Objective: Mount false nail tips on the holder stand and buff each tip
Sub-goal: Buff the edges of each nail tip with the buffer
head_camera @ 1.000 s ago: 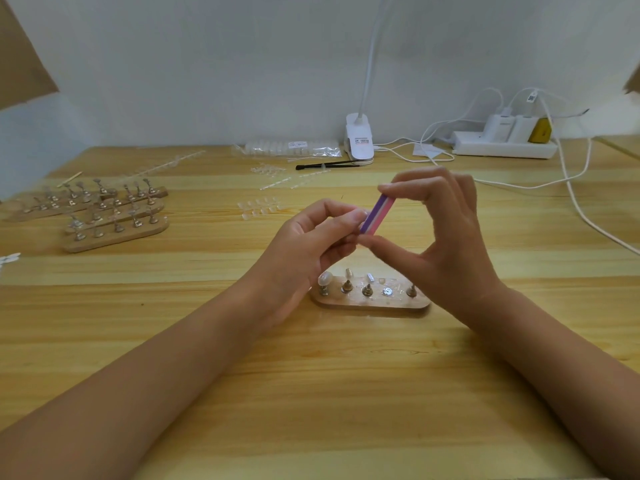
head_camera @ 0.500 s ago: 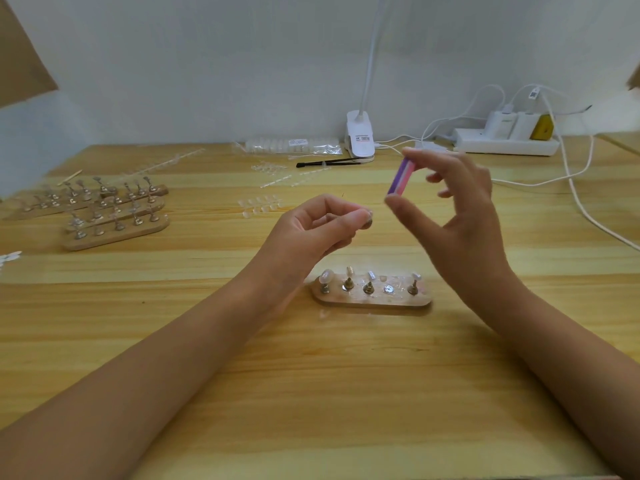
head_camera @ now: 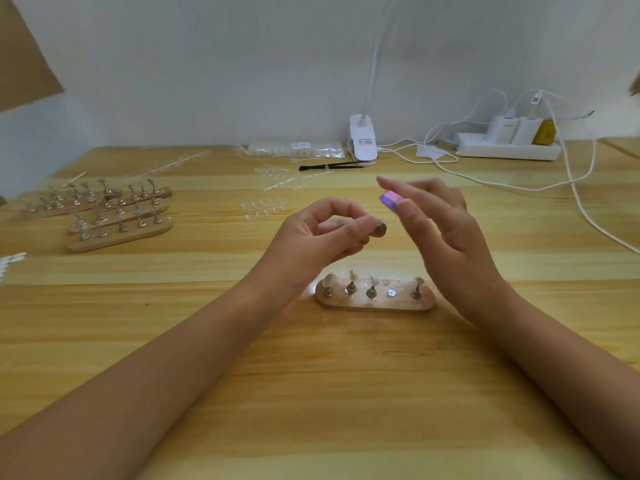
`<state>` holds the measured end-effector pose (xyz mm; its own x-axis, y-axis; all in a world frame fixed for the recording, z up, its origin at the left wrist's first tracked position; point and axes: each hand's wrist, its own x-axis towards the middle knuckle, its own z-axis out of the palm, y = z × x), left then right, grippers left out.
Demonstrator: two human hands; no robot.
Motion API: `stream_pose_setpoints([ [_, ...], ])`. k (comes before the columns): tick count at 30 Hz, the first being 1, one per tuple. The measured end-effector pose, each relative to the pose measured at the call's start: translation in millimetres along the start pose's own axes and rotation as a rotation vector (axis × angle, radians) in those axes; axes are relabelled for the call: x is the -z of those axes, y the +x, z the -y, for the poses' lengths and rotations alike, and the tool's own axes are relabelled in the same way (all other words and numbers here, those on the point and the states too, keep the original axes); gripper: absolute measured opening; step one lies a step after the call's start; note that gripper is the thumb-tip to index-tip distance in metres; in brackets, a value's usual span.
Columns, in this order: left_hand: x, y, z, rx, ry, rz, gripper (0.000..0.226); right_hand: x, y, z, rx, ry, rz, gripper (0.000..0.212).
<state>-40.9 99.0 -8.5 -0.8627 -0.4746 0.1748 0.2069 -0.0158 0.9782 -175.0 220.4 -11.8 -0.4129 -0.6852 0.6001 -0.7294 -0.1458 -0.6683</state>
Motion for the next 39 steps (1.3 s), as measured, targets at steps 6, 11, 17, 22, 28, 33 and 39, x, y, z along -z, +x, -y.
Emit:
stream_pose_setpoints([
  [6,2,2,3,0.001,-0.020,-0.047,0.017,-3,-2,2,0.099,0.016,0.044,0.043],
  [11,1,3,3,-0.014,-0.010,-0.071,0.042,-5,0,2,-0.006,0.105,0.099,0.038],
  [17,0,4,0,-0.049,0.011,-0.081,0.050,-4,1,4,-0.048,0.234,0.094,0.044],
  [22,-2,3,2,-0.086,0.072,-0.061,0.051,-7,1,5,-0.094,0.232,0.096,0.042],
  [28,-1,3,0,-0.104,0.046,-0.092,0.050,-9,1,6,-0.051,0.247,0.094,0.041],
  [33,-4,3,0,-0.117,0.018,-0.089,0.050,-9,1,6,-0.010,0.269,0.059,0.038],
  [39,-4,2,0,-0.118,0.013,-0.093,0.049,-11,1,5,-0.045,0.281,0.112,0.035],
])
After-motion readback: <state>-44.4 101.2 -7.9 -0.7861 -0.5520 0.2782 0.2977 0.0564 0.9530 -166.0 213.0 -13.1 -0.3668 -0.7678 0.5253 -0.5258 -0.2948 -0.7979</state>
